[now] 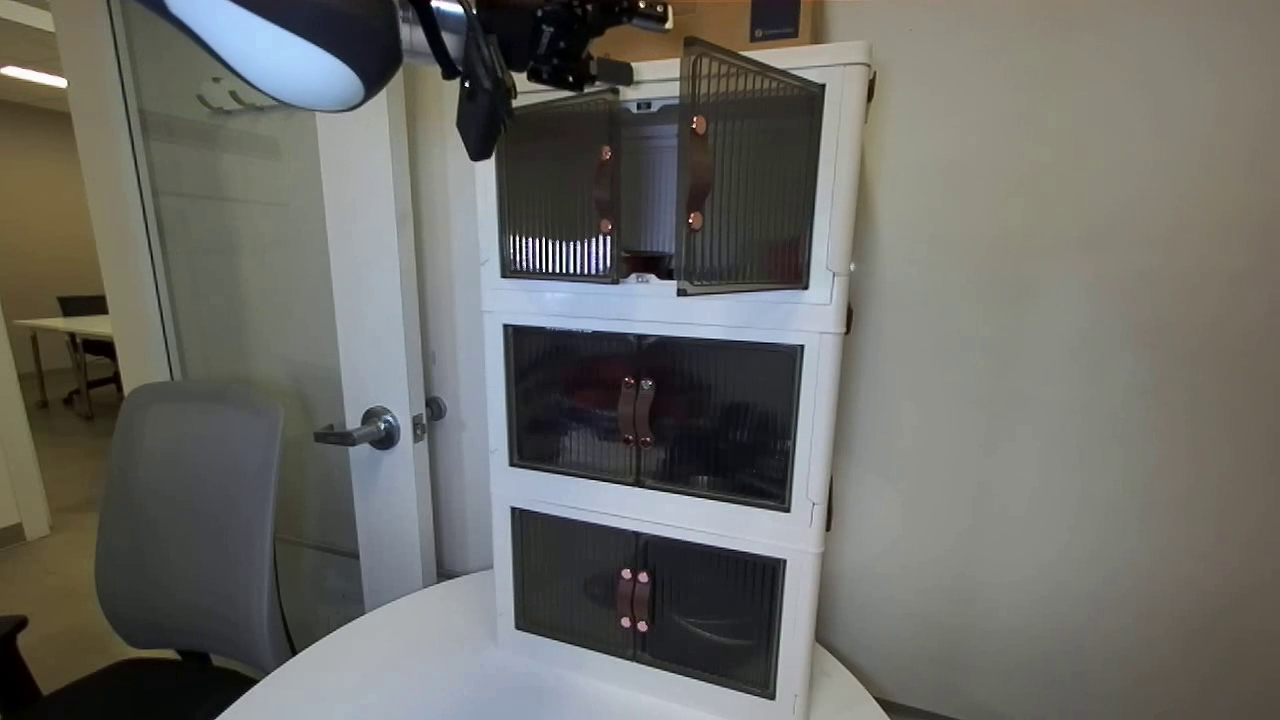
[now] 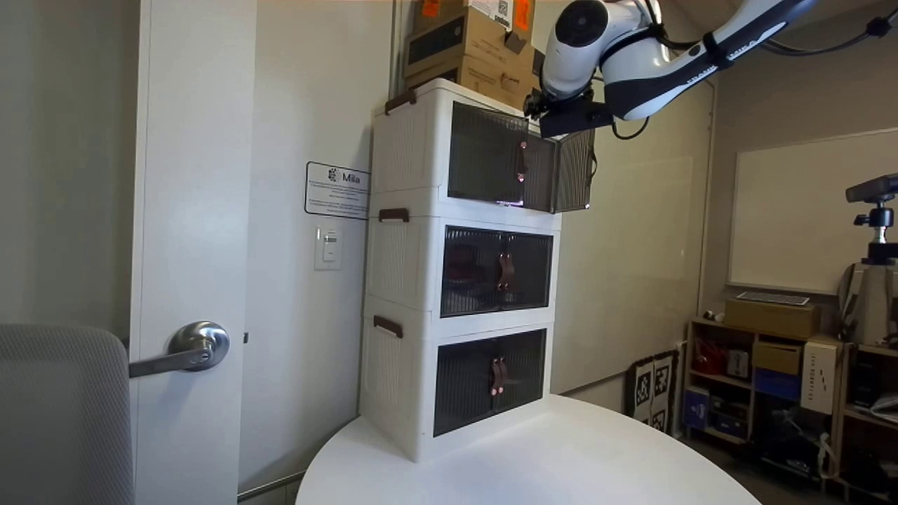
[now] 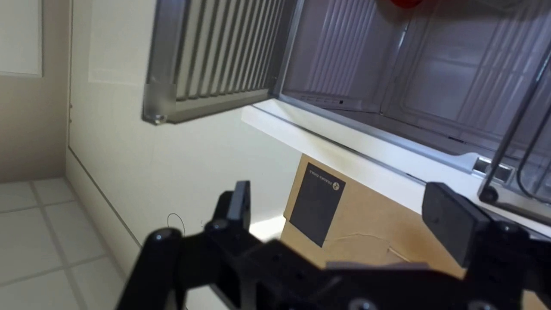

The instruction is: Close the top left and right cabinet doors

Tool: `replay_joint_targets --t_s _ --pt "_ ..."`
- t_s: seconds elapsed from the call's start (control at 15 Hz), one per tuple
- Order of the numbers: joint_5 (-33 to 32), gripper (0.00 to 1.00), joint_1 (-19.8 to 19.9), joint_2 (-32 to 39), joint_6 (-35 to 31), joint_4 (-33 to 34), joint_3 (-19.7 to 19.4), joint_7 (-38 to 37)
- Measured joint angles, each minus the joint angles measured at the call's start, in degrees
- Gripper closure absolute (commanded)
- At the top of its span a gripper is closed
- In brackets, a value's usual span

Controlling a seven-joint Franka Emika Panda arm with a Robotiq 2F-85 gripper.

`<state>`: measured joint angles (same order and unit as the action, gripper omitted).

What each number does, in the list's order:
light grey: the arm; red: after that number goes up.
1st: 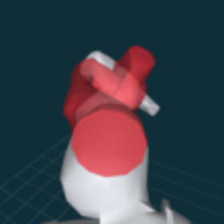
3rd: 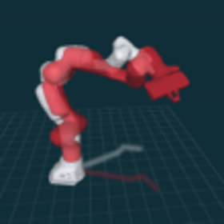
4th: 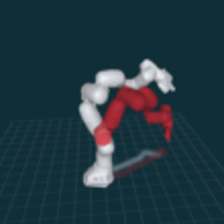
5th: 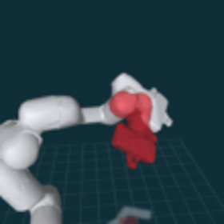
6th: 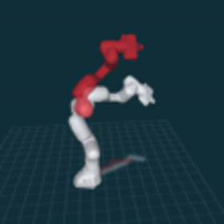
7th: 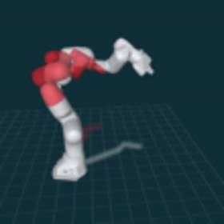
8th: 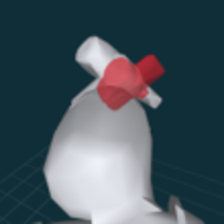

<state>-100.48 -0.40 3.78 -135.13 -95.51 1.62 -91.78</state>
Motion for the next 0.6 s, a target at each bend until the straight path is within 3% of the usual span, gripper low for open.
replay_joint_targets --t_s 0.6 --pt "-7.66 0.00 -1.02 6.12 -4.54 6.92 0.80 -3.85"
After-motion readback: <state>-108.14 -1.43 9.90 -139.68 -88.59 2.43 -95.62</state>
